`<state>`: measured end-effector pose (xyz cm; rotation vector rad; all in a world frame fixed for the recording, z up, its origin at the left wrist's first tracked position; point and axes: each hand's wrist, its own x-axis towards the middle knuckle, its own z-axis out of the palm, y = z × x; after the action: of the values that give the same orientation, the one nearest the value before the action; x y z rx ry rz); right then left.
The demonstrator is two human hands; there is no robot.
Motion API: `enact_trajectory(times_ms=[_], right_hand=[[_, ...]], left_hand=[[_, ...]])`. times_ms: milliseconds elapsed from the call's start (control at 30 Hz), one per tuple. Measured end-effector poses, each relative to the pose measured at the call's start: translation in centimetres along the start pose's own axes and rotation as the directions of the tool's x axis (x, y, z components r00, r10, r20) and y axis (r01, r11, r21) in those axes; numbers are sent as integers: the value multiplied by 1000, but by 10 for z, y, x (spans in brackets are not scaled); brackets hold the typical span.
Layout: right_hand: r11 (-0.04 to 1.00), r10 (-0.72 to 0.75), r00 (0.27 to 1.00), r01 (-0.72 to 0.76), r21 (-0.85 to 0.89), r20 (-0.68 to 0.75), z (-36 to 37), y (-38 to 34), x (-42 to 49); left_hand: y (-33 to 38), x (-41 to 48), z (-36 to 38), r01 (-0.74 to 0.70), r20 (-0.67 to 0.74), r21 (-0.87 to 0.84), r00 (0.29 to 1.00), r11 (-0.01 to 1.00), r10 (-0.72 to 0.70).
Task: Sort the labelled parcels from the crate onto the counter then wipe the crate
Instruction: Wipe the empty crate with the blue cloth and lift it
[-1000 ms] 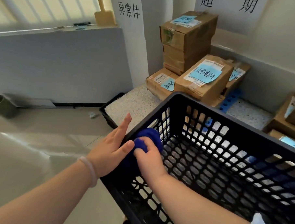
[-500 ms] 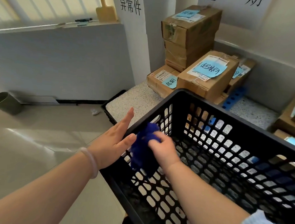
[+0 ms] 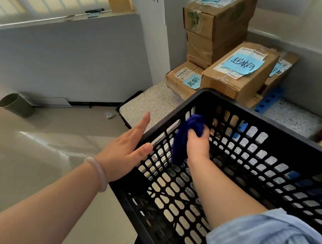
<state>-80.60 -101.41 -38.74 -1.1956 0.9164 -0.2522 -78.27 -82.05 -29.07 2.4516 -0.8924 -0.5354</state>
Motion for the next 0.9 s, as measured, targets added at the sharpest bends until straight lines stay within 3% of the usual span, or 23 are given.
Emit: enact_trajectory(times_ms=[167, 367, 500, 600, 667, 733, 800, 900], right_hand=[[995, 99, 984, -102, 19, 146, 10, 30, -49], [979, 194, 903, -153, -136, 382, 22, 68, -108], [967, 250, 921, -224, -117, 299, 14, 60, -80], [957, 285, 957, -287, 41, 45, 3, 50, -42], [976, 216, 963, -208, 64, -162, -7, 34, -5], [993, 104, 958, -88, 73, -266, -16, 13, 25], [995, 81, 968, -63, 84, -239, -19, 5, 39], [987, 158, 987, -160, -28, -37, -8, 22, 25]], left_hand=[[1, 2, 0, 8, -8, 6, 1000, 1000, -8], [1, 2, 1, 22, -22, 13, 1000, 1000, -21], [2, 3, 1, 16, -23, 26, 1000, 1000, -16], [3, 2, 1, 23, -9, 41, 1000, 999, -23], [4, 2, 1, 24, -11, 47, 1000, 999, -23], [5, 2, 0, 18, -17, 51, 1000, 999, -17], [6, 3, 0, 12, -17, 60, 1000, 998, -11], [6, 3, 0, 11, -10, 80, 1000, 997, -10]])
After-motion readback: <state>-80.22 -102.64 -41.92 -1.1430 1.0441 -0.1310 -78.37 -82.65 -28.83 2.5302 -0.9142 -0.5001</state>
